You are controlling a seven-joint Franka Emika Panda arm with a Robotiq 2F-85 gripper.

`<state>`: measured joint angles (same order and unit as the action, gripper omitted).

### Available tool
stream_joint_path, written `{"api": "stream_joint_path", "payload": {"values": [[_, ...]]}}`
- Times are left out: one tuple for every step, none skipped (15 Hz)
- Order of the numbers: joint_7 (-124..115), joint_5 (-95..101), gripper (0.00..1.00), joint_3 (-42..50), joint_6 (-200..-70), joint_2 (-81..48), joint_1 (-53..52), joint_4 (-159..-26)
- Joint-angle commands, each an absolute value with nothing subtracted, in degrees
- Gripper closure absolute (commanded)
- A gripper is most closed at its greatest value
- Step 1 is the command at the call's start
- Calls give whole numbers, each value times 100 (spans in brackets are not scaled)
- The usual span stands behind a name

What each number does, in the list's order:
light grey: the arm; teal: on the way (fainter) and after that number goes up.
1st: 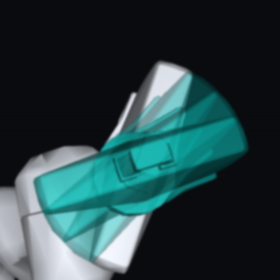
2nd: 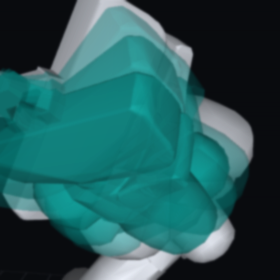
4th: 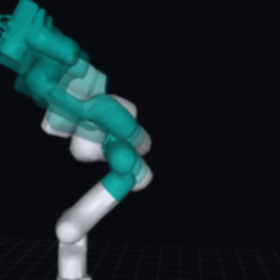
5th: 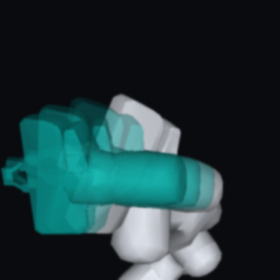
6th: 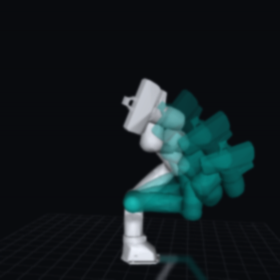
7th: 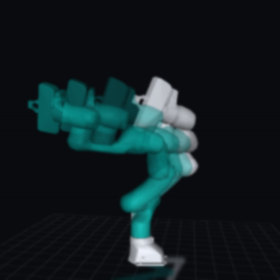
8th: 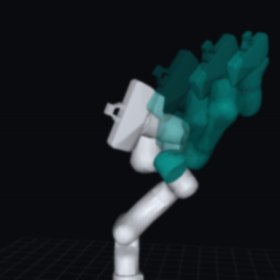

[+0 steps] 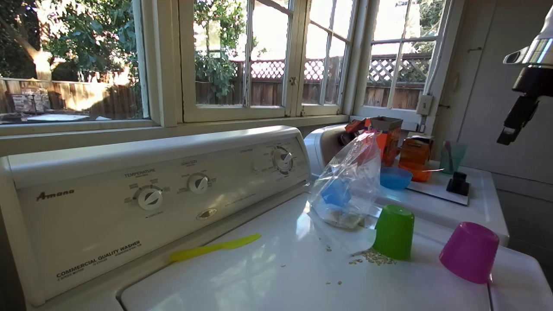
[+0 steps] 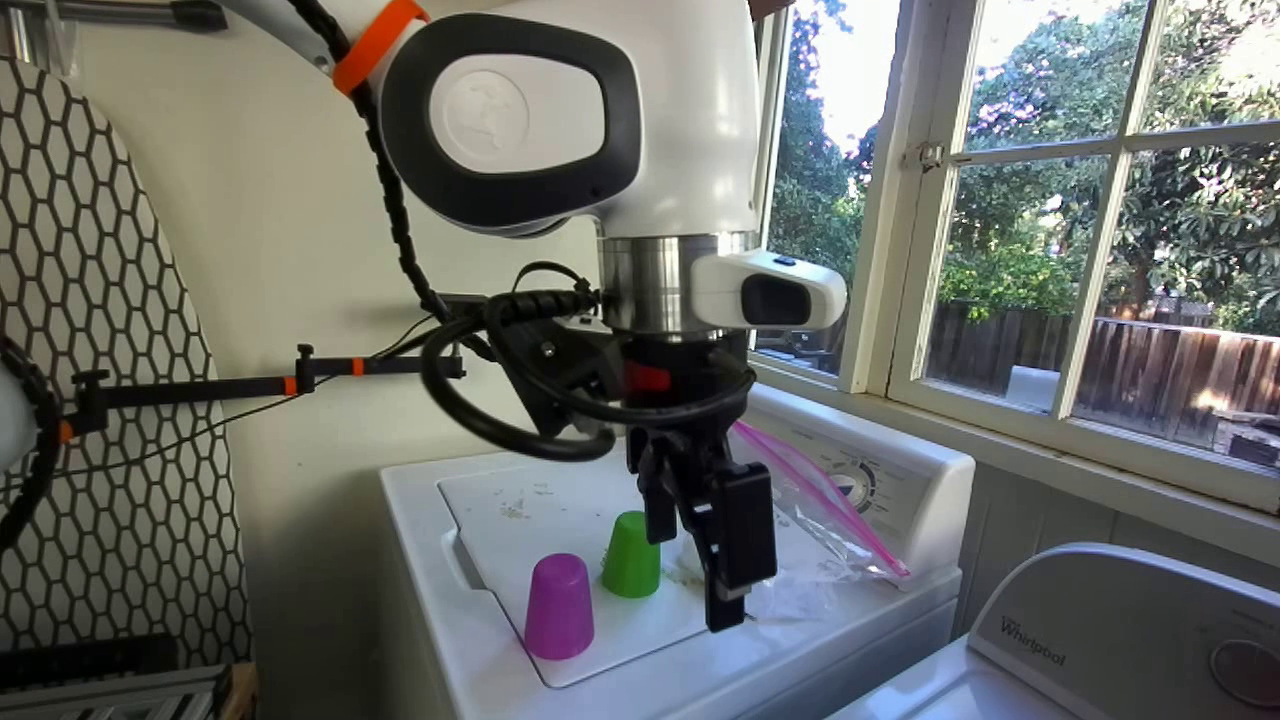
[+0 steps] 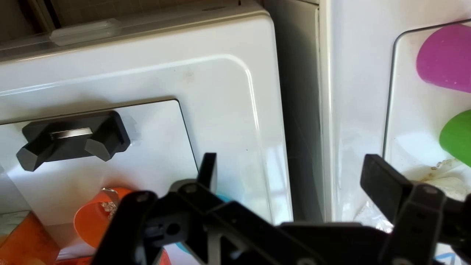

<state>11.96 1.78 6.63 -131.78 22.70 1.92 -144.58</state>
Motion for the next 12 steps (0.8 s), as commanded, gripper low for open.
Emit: {"api": "stream_joint_path", "payload": {"values": [[634,-48,0,535,-13045,2336,206,-14342],[439,-160,0,491,-13017,2368,177,-14316],[269,-320,0,446,-12995,2405,126,-14293],[99,-426,0,380,-12990,2417,98,-14270],[-116,-490,0,277,-12967,2392,80,-14227],[-354,-505,0,166,-12957,2366,77,-14190],[-678,-468,0,11,-13025,2332,85,-14175],[-881,-482,0,-77,-13020,2315,68,-14151],[-1149,-470,0,-209,-13019,2275,49,-14122],[-1359,-460,0,-310,-13029,2253,37,-14098],[-1568,-506,0,-408,-13063,2208,0,-14075],[-1797,-499,0,-506,-13118,2178,-3,-14057]]}}
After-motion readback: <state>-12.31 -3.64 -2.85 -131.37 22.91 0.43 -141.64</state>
